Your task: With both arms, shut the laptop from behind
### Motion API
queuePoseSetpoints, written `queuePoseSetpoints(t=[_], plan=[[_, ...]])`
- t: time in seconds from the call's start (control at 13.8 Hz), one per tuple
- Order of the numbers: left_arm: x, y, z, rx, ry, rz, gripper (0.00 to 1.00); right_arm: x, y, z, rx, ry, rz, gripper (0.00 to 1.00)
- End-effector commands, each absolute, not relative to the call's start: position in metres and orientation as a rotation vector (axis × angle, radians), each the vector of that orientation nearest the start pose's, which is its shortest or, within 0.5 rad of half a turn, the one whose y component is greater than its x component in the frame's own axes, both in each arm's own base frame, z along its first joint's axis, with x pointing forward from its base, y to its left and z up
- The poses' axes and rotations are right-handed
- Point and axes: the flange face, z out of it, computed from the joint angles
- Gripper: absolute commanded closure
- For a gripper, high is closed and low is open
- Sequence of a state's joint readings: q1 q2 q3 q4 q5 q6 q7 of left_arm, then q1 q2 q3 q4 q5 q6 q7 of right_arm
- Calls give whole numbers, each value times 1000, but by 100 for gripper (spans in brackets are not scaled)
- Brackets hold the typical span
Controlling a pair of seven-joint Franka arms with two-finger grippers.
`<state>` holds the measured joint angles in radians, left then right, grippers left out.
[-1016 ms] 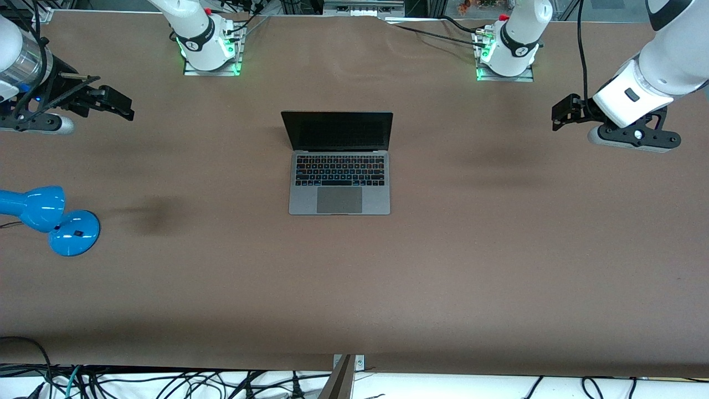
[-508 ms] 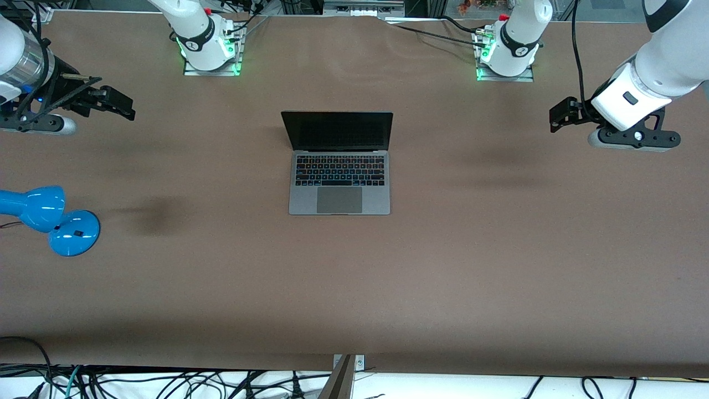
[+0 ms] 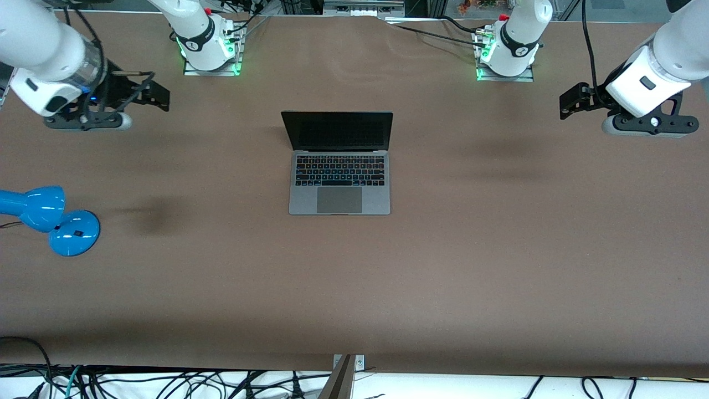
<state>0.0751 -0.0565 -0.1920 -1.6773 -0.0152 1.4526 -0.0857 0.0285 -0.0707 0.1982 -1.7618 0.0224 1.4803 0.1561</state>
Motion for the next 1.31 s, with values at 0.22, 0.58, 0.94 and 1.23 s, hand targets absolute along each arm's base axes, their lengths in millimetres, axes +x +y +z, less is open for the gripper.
queuePoseSetpoints(t=[0.22,0.58,0.94,1.23], plan=[[523,-83,583,-3164,67,347,0,472,199,565,-3173,-258,328,1],[521,-98,579,-3288,66,400,44,433,281,543,-3226,-209,358,0],[512,-177,554,-3213,-153,520,98,410,312,498,-3123,-127,543,11],[499,-248,530,-3209,-173,599,72,404,319,475,-3038,-41,691,37]])
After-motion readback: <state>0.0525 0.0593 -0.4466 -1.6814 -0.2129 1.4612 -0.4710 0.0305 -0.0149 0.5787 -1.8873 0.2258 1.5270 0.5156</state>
